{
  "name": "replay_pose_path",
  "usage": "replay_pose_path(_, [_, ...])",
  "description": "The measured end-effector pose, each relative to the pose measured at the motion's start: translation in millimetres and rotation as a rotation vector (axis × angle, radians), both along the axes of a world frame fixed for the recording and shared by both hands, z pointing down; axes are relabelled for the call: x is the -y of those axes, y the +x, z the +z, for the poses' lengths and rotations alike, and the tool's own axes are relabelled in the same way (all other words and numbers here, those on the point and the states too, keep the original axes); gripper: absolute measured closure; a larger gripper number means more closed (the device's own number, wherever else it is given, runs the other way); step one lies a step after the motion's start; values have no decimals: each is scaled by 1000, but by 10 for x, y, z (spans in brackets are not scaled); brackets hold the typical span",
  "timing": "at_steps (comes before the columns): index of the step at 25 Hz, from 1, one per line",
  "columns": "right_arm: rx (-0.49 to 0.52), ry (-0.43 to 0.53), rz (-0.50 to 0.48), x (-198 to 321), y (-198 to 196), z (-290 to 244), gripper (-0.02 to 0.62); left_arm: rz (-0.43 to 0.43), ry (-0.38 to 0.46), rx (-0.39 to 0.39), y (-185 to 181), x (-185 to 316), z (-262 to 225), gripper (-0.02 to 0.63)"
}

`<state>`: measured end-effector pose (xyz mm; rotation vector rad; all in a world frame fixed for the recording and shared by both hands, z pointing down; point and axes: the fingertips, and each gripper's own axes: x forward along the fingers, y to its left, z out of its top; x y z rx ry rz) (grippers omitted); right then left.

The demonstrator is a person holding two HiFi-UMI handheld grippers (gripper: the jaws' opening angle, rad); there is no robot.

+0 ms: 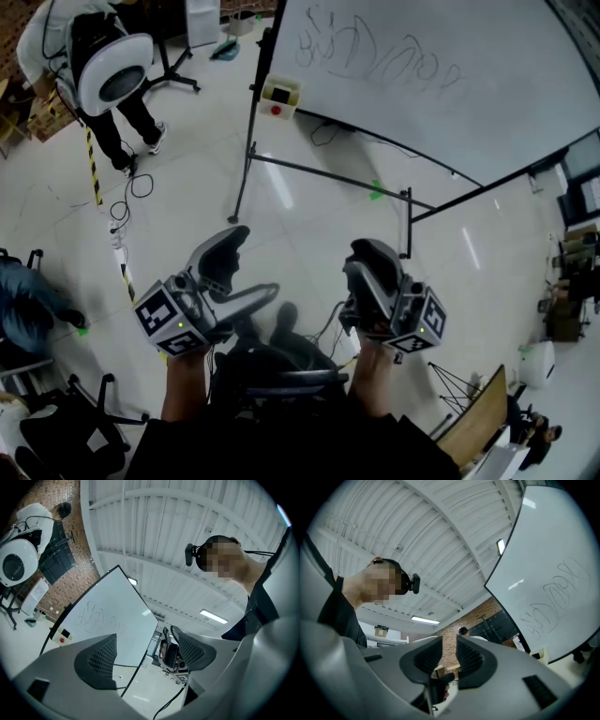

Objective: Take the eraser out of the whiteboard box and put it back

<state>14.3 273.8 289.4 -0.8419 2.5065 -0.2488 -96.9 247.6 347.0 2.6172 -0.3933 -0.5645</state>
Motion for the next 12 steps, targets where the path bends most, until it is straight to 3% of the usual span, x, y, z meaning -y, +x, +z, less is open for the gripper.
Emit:
replay_pose_path(6, [-2, 72, -37, -48, -47, -193, 486, -40, 53, 7, -46, -68, -197, 192])
replay_pose_path(12, [19, 92, -41, -105, 187, -315, 492, -67, 56, 15, 100, -174, -298, 192])
